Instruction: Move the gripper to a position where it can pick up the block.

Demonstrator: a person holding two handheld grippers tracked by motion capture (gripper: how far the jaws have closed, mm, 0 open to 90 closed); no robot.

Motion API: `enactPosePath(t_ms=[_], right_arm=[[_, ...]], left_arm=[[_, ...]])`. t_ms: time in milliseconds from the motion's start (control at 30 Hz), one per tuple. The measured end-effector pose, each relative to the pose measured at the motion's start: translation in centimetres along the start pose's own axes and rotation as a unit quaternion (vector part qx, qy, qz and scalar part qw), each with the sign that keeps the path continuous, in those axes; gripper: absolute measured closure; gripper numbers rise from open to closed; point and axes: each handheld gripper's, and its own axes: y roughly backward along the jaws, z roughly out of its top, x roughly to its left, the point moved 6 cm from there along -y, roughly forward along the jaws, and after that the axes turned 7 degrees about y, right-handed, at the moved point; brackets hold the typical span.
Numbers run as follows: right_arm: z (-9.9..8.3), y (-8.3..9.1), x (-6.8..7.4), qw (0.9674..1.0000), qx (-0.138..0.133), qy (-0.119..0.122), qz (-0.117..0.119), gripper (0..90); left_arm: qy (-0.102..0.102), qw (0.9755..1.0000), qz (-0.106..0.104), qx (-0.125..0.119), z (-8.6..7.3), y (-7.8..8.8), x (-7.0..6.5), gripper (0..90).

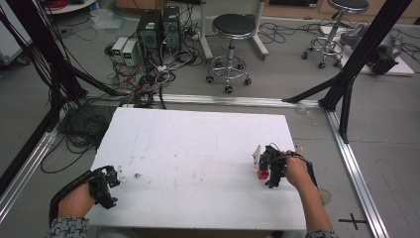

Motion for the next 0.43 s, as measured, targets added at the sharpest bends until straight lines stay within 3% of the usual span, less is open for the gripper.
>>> enactPosePath(t_ms=[433], right_arm=[[0.37,-0.57,0.09,1.0000,0.005,0.002,0.008,0.8]], left_arm=[[0.001,1.0000,-0.001,-0.001,-0.01,0.03,0.01,21.6]])
